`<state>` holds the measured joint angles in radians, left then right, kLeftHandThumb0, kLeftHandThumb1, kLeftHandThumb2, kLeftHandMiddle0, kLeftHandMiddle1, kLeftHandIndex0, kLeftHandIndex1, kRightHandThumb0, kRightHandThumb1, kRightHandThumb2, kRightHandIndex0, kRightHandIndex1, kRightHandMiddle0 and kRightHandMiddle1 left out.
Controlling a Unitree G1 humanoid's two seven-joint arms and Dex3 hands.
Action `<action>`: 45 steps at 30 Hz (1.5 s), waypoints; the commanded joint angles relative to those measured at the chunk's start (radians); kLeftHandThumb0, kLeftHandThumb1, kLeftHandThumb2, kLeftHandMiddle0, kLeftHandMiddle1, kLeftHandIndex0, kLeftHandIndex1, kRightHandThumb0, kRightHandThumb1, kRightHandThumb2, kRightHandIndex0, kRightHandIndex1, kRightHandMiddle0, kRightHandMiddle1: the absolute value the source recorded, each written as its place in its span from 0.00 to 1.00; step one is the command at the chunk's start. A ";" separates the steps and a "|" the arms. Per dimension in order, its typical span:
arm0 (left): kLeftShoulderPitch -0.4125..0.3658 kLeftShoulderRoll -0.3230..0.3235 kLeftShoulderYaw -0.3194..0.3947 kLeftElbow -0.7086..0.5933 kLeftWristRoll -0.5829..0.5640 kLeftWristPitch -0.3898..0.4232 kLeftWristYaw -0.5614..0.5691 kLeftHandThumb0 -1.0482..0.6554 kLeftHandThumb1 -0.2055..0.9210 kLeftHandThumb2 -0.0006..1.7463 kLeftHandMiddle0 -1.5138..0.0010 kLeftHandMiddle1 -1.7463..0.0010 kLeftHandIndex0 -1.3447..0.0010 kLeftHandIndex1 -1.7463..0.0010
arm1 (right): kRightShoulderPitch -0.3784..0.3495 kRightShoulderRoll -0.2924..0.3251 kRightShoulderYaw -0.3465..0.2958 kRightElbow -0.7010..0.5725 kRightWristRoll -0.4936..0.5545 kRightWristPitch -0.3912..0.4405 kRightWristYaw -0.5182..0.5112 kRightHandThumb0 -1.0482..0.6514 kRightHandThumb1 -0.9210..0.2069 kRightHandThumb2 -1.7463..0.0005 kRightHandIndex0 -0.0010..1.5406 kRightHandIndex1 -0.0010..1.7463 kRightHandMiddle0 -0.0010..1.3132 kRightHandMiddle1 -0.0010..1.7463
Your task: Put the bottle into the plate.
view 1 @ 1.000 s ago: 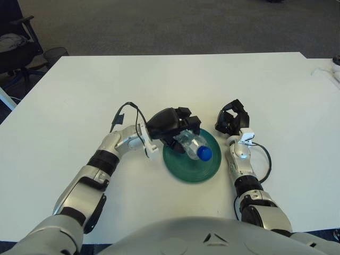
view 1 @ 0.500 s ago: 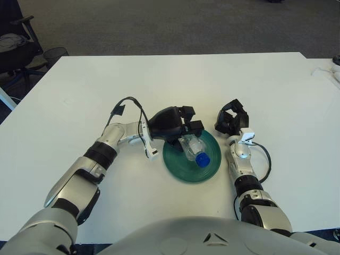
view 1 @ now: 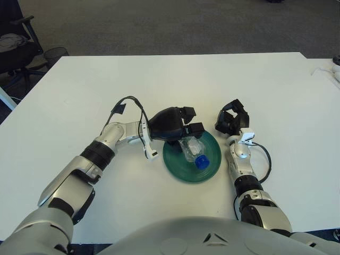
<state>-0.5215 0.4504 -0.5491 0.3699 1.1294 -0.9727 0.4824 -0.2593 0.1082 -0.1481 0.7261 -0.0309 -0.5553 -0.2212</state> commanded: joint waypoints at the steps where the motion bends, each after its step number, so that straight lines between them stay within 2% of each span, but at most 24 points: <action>1: -0.014 0.004 -0.001 0.009 -0.058 -0.020 -0.013 0.29 0.86 0.51 0.25 0.00 0.31 0.00 | 0.131 0.060 0.033 -0.005 -0.035 0.105 -0.062 0.35 0.50 0.27 0.75 1.00 0.44 1.00; 2: -0.016 0.004 -0.003 0.015 -0.081 -0.030 -0.032 0.27 0.89 0.49 0.28 0.00 0.34 0.00 | 0.139 0.067 0.041 -0.022 -0.045 0.112 -0.077 0.35 0.50 0.27 0.75 1.00 0.44 1.00; 3: -0.018 0.005 -0.004 0.019 -0.098 -0.037 -0.047 0.21 0.93 0.49 0.40 0.00 0.47 0.00 | 0.145 0.071 0.047 -0.036 -0.052 0.119 -0.088 0.35 0.50 0.28 0.75 1.00 0.44 1.00; 4: -0.020 0.007 -0.007 0.026 -0.117 -0.046 -0.066 0.19 0.94 0.49 0.44 0.00 0.52 0.00 | 0.151 0.075 0.054 -0.048 -0.056 0.123 -0.096 0.35 0.50 0.28 0.75 1.00 0.44 1.00; 6: -0.022 0.009 -0.008 0.032 -0.140 -0.055 -0.092 0.12 0.98 0.50 0.61 0.00 0.71 0.00 | 0.160 0.076 0.065 -0.066 -0.057 0.133 -0.106 0.35 0.50 0.28 0.74 1.00 0.44 1.00; 8: -0.028 0.018 -0.020 0.053 -0.179 -0.082 -0.142 0.08 0.99 0.50 0.69 0.00 0.78 0.00 | 0.162 0.075 0.067 -0.064 -0.038 0.118 -0.095 0.35 0.50 0.28 0.74 1.00 0.44 1.00; 9: -0.034 0.022 -0.025 0.064 -0.197 -0.095 -0.168 0.05 0.99 0.49 0.80 0.04 0.85 0.02 | 0.160 0.072 0.066 -0.057 -0.027 0.106 -0.086 0.35 0.51 0.27 0.75 1.00 0.45 1.00; 10: -0.040 0.028 -0.029 0.067 -0.206 -0.102 -0.193 0.04 0.99 0.49 0.84 0.06 0.87 0.02 | 0.155 0.066 0.061 -0.040 -0.014 0.090 -0.077 0.35 0.52 0.26 0.75 1.00 0.45 1.00; 11: -0.044 0.032 -0.029 0.067 -0.212 -0.105 -0.211 0.02 1.00 0.47 0.92 0.16 0.93 0.05 | 0.152 0.062 0.057 -0.029 -0.007 0.080 -0.071 0.34 0.53 0.25 0.75 1.00 0.46 1.00; 13: -0.054 0.041 -0.025 0.055 -0.202 -0.101 -0.238 0.01 1.00 0.45 0.95 0.23 0.96 0.08 | 0.128 0.036 0.037 0.050 0.007 0.039 -0.060 0.34 0.54 0.24 0.76 1.00 0.47 1.00; 16: -0.057 0.044 -0.016 0.041 -0.182 -0.099 -0.244 0.00 1.00 0.33 0.99 0.43 0.99 0.19 | 0.062 -0.014 -0.006 0.235 0.031 -0.012 -0.034 0.33 0.56 0.23 0.76 1.00 0.48 1.00; 19: -0.060 0.048 -0.008 0.030 -0.156 -0.094 -0.224 0.01 1.00 0.25 1.00 0.52 1.00 0.28 | 0.040 -0.025 0.001 0.274 -0.006 -0.005 -0.080 0.33 0.58 0.22 0.77 1.00 0.49 1.00; 23: -0.053 0.046 0.002 0.017 -0.130 -0.079 -0.187 0.02 1.00 0.17 1.00 0.59 1.00 0.36 | 0.019 -0.037 0.018 0.328 -0.049 0.006 -0.136 0.33 0.59 0.20 0.78 1.00 0.50 1.00; 24: -0.050 0.048 0.002 0.010 -0.113 -0.075 -0.170 0.04 1.00 0.11 1.00 0.64 1.00 0.41 | 0.013 -0.041 0.024 0.351 -0.056 0.008 -0.140 0.32 0.62 0.18 0.78 1.00 0.52 1.00; 27: -0.046 0.055 -0.002 -0.005 -0.074 -0.068 -0.140 0.02 1.00 0.12 0.98 0.82 1.00 0.69 | 0.001 -0.049 0.025 0.402 -0.053 -0.006 -0.131 0.31 0.66 0.15 0.78 1.00 0.55 1.00; 28: -0.048 0.060 -0.005 -0.011 -0.058 -0.064 -0.133 0.01 1.00 0.13 0.98 0.85 1.00 0.72 | 0.001 -0.047 0.023 0.407 -0.048 -0.019 -0.123 0.31 0.66 0.15 0.78 1.00 0.55 1.00; 29: -0.049 0.063 -0.007 -0.015 -0.047 -0.061 -0.126 0.01 1.00 0.15 0.99 0.89 1.00 0.78 | -0.001 -0.045 0.021 0.412 -0.045 -0.030 -0.119 0.30 0.67 0.14 0.78 1.00 0.56 1.00; 32: -0.057 0.078 -0.016 -0.028 -0.002 -0.050 -0.103 0.00 1.00 0.19 0.99 0.95 1.00 0.90 | 0.000 -0.031 0.013 0.423 -0.033 -0.069 -0.110 0.30 0.69 0.13 0.77 1.00 0.57 1.00; 35: -0.064 0.085 -0.024 -0.032 0.032 -0.043 -0.077 0.00 1.00 0.21 1.00 0.98 1.00 0.97 | 0.001 -0.016 -0.001 0.435 -0.015 -0.118 -0.099 0.30 0.70 0.12 0.76 1.00 0.58 1.00; 39: -0.070 0.092 -0.031 -0.031 0.056 -0.041 -0.053 0.00 1.00 0.19 1.00 1.00 1.00 0.99 | 0.003 -0.001 -0.013 0.446 0.006 -0.181 -0.079 0.30 0.68 0.13 0.75 1.00 0.57 1.00; 45: -0.076 0.096 -0.039 -0.025 0.072 -0.031 -0.038 0.00 1.00 0.17 1.00 1.00 1.00 1.00 | 0.000 0.003 -0.022 0.448 0.007 -0.206 -0.070 0.31 0.65 0.16 0.76 1.00 0.55 1.00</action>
<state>-0.5644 0.5318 -0.5729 0.3496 1.1813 -1.0144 0.4215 -0.4196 0.0772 -0.1454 1.0345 -0.0587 -0.7546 -0.2991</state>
